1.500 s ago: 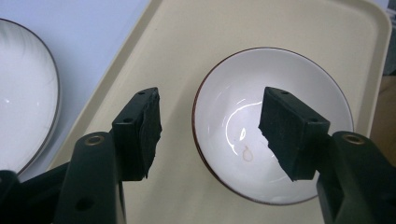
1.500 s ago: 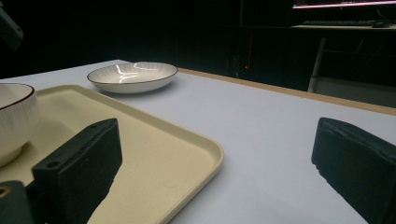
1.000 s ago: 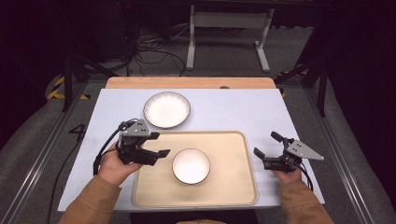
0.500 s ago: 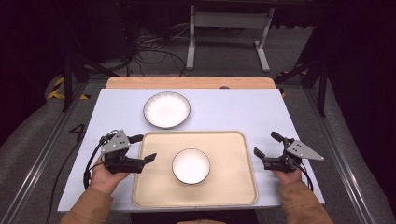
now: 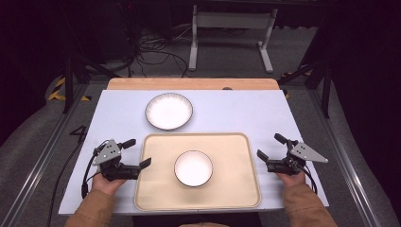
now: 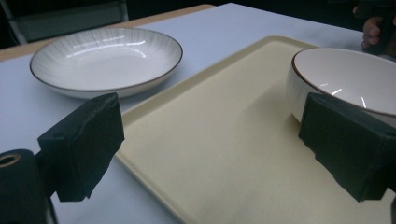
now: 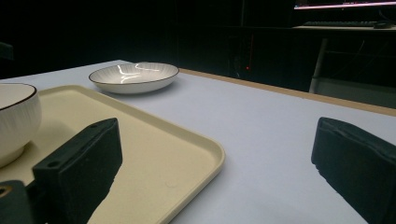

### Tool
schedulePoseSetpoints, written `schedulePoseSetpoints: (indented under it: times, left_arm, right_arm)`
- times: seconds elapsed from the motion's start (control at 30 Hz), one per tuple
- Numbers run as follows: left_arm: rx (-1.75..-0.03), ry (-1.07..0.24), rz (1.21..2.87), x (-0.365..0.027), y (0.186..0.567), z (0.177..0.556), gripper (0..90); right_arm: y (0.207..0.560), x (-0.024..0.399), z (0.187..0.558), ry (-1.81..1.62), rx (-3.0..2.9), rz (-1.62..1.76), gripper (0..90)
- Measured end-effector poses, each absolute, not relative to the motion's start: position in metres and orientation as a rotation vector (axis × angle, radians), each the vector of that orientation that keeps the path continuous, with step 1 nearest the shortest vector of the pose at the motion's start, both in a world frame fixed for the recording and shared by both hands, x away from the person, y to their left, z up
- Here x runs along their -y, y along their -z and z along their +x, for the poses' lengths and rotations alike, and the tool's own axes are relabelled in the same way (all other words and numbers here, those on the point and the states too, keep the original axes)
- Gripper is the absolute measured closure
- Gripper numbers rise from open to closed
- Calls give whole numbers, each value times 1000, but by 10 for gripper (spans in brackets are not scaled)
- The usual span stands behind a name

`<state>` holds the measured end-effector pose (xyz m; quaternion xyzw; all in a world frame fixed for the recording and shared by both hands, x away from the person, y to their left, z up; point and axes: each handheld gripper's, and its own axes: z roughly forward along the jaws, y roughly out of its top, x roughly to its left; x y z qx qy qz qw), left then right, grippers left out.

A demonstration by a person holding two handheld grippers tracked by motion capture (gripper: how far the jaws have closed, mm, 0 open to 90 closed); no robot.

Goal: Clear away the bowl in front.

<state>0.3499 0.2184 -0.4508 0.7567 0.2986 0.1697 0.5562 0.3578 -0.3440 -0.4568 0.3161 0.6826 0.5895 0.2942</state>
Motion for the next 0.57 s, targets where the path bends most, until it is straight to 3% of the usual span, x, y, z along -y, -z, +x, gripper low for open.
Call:
schedulePoseSetpoints:
  times: [0.57]
  left_arm:
    - [-749,-380,1694,-228,467,348,42]
  right_arm:
    - [457,344,358,-1574,-1820,842,24]
